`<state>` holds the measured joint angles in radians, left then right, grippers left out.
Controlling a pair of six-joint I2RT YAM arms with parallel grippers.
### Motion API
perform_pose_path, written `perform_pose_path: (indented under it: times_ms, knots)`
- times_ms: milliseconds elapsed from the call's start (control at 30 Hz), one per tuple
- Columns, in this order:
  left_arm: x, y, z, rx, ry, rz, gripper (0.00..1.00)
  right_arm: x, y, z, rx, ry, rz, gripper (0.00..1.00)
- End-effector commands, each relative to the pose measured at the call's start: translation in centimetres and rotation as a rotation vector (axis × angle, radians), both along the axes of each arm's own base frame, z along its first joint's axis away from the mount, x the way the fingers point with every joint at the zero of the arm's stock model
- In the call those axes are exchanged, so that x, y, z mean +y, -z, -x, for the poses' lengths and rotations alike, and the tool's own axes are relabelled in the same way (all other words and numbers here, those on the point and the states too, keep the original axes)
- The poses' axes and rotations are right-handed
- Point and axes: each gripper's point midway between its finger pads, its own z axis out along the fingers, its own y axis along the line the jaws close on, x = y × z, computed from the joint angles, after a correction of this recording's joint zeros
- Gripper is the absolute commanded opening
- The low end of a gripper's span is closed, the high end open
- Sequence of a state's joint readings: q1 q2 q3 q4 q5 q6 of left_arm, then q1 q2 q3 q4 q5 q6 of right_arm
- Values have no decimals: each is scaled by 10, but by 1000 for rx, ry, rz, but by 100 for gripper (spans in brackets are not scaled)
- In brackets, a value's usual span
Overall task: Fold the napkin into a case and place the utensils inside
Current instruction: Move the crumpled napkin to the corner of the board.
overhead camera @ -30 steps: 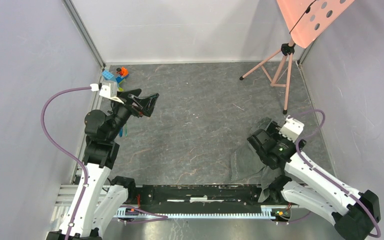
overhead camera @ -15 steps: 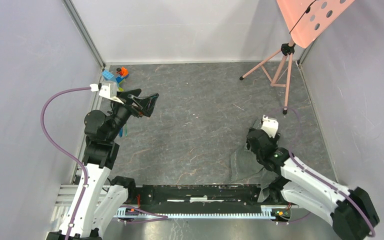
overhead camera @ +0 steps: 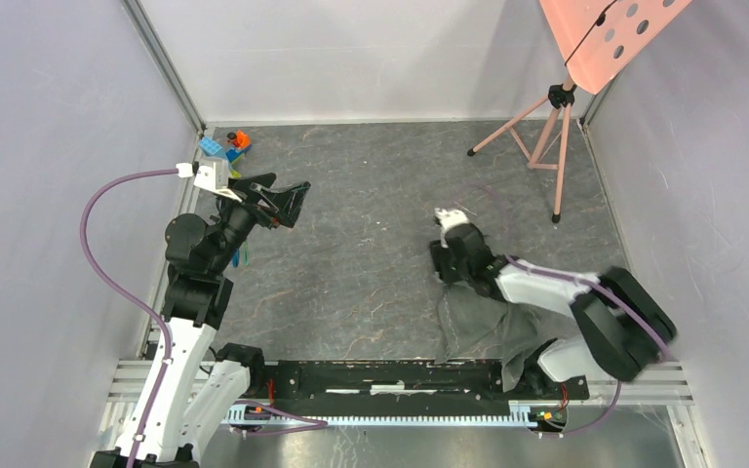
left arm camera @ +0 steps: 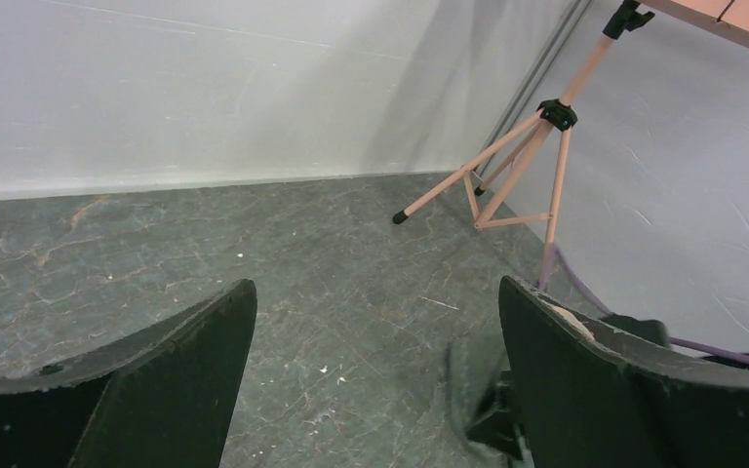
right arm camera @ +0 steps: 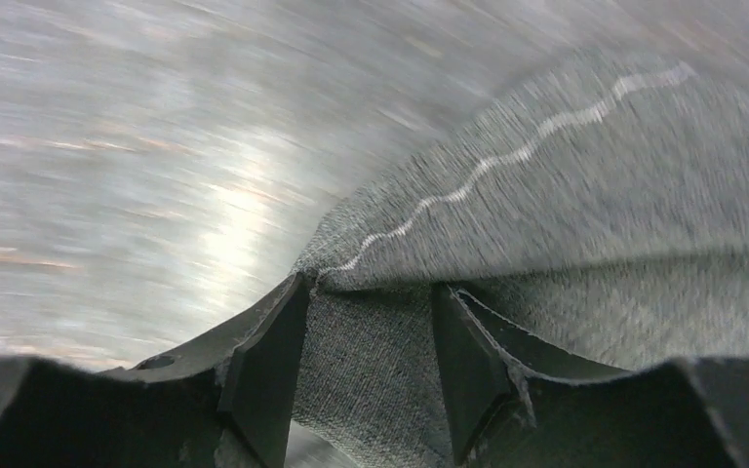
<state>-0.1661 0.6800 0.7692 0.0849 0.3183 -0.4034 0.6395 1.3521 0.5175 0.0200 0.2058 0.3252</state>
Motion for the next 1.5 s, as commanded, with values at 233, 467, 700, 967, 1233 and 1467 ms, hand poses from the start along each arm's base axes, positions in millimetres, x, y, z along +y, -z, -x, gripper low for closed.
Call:
perform_pose_path:
  times_ms: [233, 467, 700, 967, 1233, 1467]
  knots:
    - [11, -24, 7, -92, -63, -2, 100, 211, -160, -13, -188, -430, -303, 70]
    - [4, -20, 3, -57, -26, 27, 100, 97, -126, 12, -145, -145, -96, 76]
    - [-18, -10, -8, 46, 94, 100, 100, -31, -74, 57, -69, 236, -43, 85]
    - [-27, 4, -17, 107, 132, 114, 100, -28, -47, 41, -115, 107, -224, 87]
    - [-34, 27, -31, 194, 149, 106, 100, 37, -44, -5, -77, -123, -212, 74]
    - [-56, 65, -35, 304, 140, -18, 100, 120, -68, -48, -106, -305, -248, 71]
